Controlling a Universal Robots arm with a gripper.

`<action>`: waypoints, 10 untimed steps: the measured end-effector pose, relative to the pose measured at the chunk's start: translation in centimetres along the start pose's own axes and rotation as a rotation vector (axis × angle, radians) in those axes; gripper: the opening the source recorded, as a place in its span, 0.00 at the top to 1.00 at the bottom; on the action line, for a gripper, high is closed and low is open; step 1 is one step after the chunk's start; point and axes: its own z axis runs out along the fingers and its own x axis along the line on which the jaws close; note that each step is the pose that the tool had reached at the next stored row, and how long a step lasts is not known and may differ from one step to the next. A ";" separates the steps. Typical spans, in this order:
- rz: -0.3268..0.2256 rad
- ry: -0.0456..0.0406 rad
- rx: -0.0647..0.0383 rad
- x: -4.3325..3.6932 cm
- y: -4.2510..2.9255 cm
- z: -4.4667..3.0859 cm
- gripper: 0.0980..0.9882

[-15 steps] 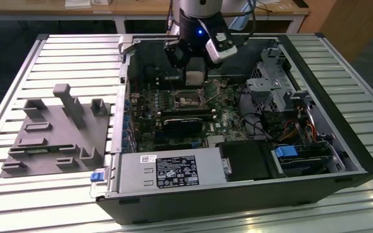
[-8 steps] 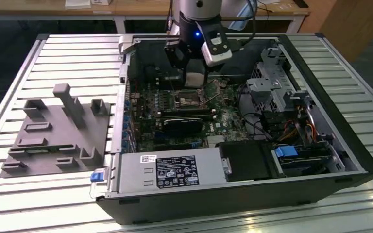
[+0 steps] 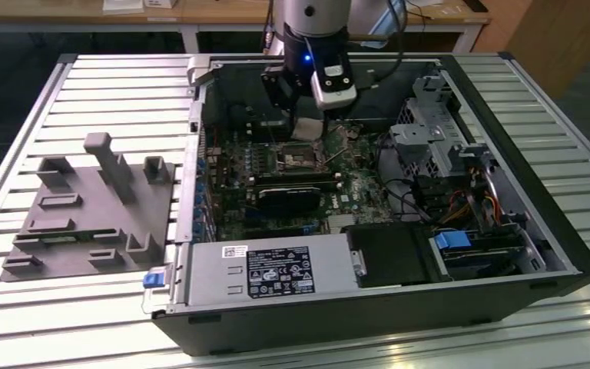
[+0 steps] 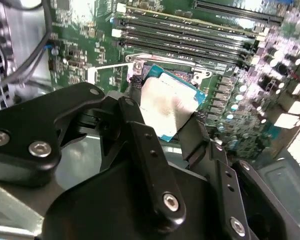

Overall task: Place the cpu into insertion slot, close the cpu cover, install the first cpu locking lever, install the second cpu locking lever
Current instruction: 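Place the cpu into insertion slot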

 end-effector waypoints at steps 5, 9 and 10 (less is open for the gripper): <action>0.091 -0.0063 0.003 0.01 -0.02 0.29 0.50; 0.163 -0.0111 0.005 0.01 -0.03 0.49 0.50; 0.181 -0.0123 0.006 0.02 -0.04 0.54 0.50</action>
